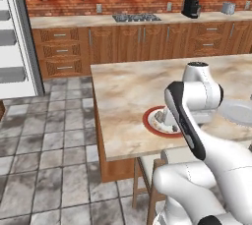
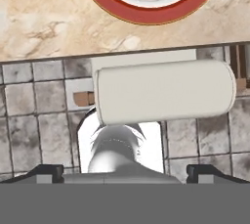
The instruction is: Place two dumplings into each of the tupperware containers and then place the containers in the fridge.
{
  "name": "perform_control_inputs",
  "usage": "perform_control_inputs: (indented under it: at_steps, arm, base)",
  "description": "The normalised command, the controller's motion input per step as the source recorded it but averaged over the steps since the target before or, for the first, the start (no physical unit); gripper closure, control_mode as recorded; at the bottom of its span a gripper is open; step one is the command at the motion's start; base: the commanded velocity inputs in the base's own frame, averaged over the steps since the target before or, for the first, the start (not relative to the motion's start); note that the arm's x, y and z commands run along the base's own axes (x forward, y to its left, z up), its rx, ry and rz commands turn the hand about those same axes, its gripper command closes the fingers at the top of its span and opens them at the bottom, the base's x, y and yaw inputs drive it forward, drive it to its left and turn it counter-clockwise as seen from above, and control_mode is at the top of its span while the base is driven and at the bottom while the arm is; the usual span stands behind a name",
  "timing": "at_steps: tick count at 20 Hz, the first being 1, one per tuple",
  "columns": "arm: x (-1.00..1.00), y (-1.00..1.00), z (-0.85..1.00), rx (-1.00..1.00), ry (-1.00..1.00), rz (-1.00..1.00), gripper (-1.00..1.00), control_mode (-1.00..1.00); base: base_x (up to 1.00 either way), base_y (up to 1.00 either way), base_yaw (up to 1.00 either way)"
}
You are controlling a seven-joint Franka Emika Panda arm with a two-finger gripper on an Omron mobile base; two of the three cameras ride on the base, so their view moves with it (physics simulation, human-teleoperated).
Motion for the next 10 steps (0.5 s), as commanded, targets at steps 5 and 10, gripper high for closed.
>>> perform_control_inputs:
  at_steps: [5, 10]
  arm:
    - [1.0, 0.0, -0.36, 0.0, 0.01, 0.0, -1.0, -1.0]
    - [1.0, 0.0, -0.53, 0.0, 0.03, 0.0, -1.0, -1.0]
  base:
    - [0.0, 0.0, 0.0]
    - [0.0, 0.0, 0.0]
